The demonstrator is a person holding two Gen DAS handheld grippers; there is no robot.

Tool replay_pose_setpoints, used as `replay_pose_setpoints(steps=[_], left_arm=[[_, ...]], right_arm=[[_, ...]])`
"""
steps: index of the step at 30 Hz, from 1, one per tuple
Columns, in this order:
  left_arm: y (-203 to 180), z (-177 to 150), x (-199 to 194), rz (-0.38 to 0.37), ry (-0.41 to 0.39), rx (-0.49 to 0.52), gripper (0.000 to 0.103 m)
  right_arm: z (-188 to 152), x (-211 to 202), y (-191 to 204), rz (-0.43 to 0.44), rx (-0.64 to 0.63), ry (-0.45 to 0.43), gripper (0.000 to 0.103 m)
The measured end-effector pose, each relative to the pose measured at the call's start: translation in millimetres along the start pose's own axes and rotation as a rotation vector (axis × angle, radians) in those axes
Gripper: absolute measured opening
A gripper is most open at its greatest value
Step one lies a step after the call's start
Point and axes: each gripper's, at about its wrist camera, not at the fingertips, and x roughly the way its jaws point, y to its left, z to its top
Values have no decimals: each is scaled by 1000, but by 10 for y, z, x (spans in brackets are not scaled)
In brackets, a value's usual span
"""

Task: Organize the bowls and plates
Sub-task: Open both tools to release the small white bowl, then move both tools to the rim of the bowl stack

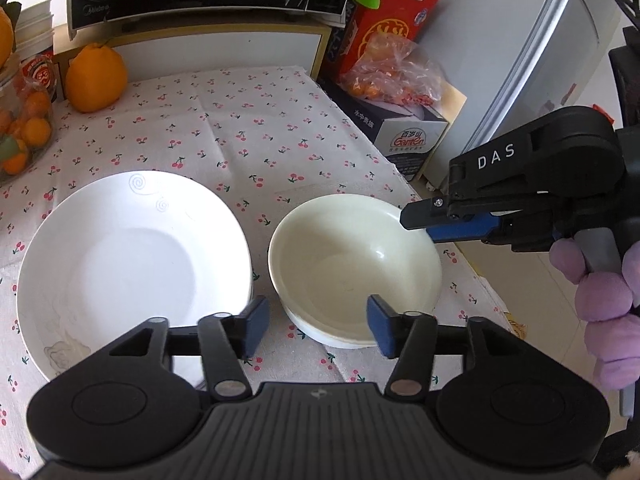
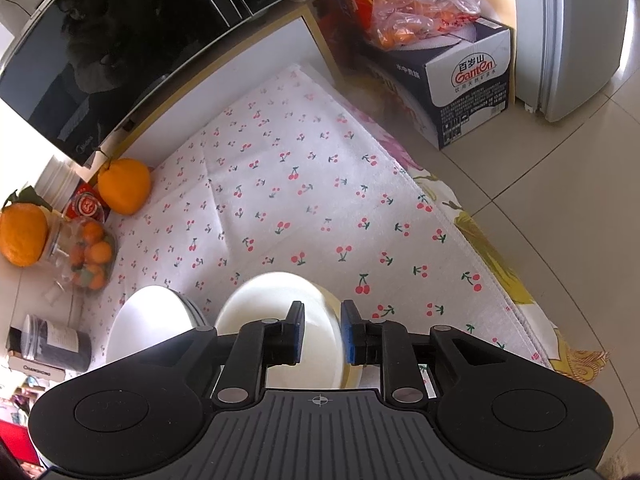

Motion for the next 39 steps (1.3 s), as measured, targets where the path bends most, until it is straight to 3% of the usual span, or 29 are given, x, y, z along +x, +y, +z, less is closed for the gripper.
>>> replay_pose_setpoints(steps=[3, 9, 11, 22, 29, 39], left_arm=[[-4, -21, -18, -10, -12, 16, 65], [-22, -110, -68, -22, -53, 68, 84], [-21, -140, -80, -27, -65, 90, 85], [-16, -387, -239, -142, -140, 131, 87], [-19, -468, -121, -262, -92, -30, 84], [166, -397, 132, -282, -57, -279, 74]], right_arm=[[0, -5, 0, 7, -4, -5, 31], [-1, -59, 9, 56, -39, -38, 59], [-5, -79, 19, 78, -65, -54, 64], [-104, -71, -26, 67, -197, -99, 73], [-136, -29, -50, 56, -206, -72, 73], [-96, 175, -225, 74, -59, 48, 73]])
